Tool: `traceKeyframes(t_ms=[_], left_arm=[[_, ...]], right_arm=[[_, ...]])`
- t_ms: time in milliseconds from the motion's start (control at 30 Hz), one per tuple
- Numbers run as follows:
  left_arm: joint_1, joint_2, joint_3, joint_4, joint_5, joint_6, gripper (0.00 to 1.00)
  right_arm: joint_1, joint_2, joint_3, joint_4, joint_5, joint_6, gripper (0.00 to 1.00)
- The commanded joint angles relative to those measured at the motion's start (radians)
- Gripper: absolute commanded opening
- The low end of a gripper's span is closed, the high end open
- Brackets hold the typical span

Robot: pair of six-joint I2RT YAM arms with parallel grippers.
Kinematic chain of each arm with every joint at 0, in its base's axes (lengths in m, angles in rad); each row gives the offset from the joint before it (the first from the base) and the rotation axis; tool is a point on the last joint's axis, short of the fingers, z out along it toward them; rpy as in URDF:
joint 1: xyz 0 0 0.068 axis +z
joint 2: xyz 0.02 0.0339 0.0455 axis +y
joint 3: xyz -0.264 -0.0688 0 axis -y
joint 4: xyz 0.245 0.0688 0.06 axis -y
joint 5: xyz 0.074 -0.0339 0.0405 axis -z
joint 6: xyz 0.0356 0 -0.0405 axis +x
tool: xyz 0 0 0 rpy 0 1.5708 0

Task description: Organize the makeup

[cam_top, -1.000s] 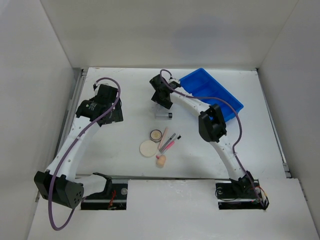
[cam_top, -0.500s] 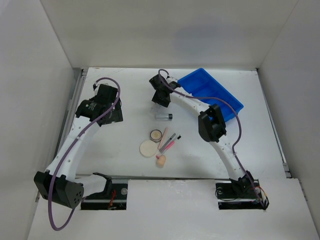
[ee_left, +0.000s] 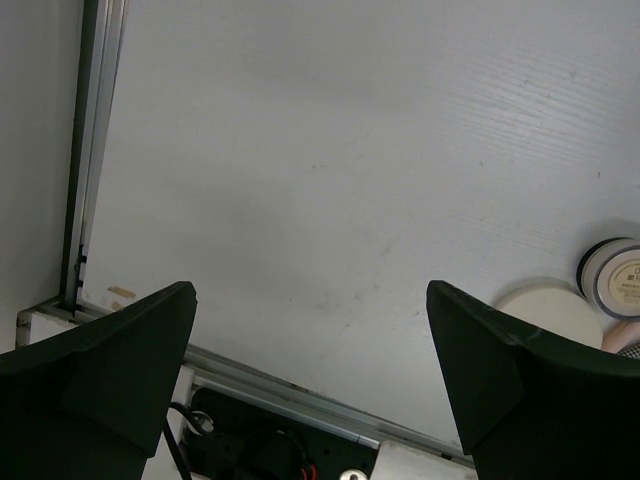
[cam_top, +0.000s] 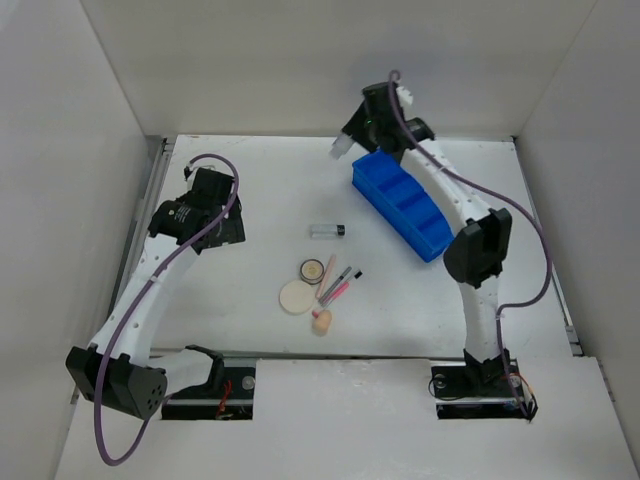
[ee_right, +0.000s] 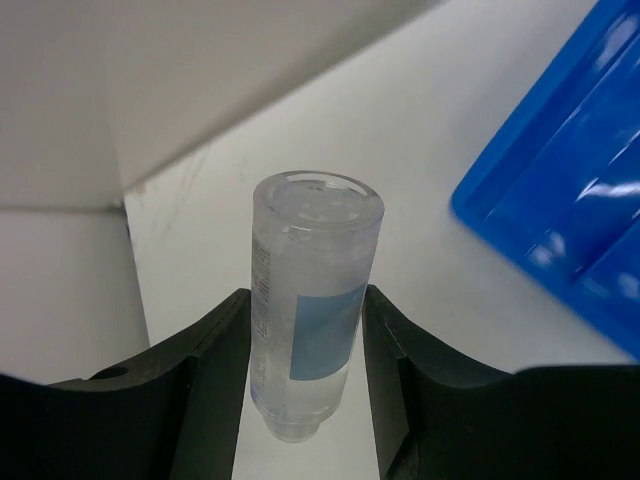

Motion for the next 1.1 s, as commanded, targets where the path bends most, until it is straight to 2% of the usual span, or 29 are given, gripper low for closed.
traceKeyframes(t_ms=[0, 333, 567, 667, 733, 800, 833, 867, 967, 1067], left_arm=[[-0.002, -0.047, 0.029, 0.004, -0.009, -0.006, 1.0], [-0.002, -0.038, 0.02, 0.015, -0.009, -0.017, 1.0], [-0.002, -0.01, 0.029, 0.003, 0.009, -0.017, 1.0], [-0.002, -0.01, 0.029, 0.003, 0.009, -0.017, 1.0], [-0.002, -0.01, 0.029, 0.003, 0.02, -0.017, 1.0], [-0.002, -0.01, 0.029, 0.003, 0.053, -0.008, 1.0], [-0.002, -0.01, 0.029, 0.003, 0.063, -0.008, 1.0], [-0.002, -0.01, 0.029, 0.012, 0.073, -0.008, 1.0], [-0.002, -0.01, 0.038, 0.012, 0.126, 0.024, 1.0], [-0.022, 0.016, 0.071, 0.012, 0.214, 0.078, 1.0]], right_arm=[[-0.131, -0.051, -0.045, 0.077, -0.038, -0.001, 0.4], [-0.277, 0.026, -0.013, 0.026, -0.076, -0.047, 0.4], [-0.31, 0.092, 0.02, 0.005, -0.099, -0.057, 0.42], [-0.31, 0.113, 0.02, 0.005, -0.099, -0.058, 0.46], [-0.31, 0.127, 0.032, 0.005, -0.099, -0.07, 0.56], [-0.31, 0.15, 0.052, 0.005, -0.108, -0.08, 0.6], [-0.31, 0.159, 0.087, 0.005, -0.108, -0.081, 0.64], [-0.31, 0.178, 0.107, -0.009, -0.117, -0.093, 0.75], [-0.31, 0.187, 0.164, -0.032, -0.128, -0.102, 0.86], [-0.31, 0.155, 0.149, -0.032, -0.128, -0.12, 0.86]])
